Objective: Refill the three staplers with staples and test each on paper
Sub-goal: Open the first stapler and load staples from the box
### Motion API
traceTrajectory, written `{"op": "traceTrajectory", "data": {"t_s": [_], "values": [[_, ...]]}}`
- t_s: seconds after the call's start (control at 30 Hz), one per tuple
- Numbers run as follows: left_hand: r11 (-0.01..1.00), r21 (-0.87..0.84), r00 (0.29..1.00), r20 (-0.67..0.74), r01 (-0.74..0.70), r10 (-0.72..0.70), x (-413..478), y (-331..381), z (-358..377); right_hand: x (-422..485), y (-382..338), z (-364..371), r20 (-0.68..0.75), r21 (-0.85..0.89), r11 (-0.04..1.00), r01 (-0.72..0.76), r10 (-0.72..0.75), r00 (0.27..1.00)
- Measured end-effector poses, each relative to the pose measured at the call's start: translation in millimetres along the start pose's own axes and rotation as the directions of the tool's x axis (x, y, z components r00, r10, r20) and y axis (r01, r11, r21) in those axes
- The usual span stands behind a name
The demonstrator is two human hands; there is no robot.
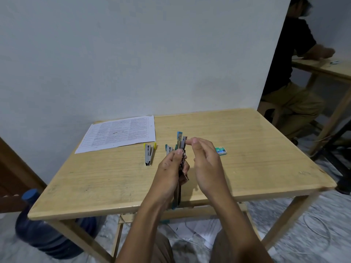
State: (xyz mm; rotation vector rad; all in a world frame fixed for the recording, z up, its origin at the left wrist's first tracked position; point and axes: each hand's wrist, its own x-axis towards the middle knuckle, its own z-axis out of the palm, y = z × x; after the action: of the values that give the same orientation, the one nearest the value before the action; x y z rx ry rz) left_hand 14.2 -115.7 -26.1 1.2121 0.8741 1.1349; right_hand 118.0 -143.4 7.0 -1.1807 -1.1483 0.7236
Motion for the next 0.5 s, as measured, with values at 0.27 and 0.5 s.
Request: {"op": "traceTrajectory", "data": {"t_s": [0.27,0.5], "values": [[0.946,-0.280,0.986,0.059,0.165,-0.155,-1,10,2,-3,0,-4,0.054,-0.099,0.993,0.062,-0.057,0.997],[0.908,-0.345,0.971,0.070,0.237,-0.227,-3,15,8,-6,7,7,0.082,-0.055,0.996,0.063,-0.058,0.995]]}}
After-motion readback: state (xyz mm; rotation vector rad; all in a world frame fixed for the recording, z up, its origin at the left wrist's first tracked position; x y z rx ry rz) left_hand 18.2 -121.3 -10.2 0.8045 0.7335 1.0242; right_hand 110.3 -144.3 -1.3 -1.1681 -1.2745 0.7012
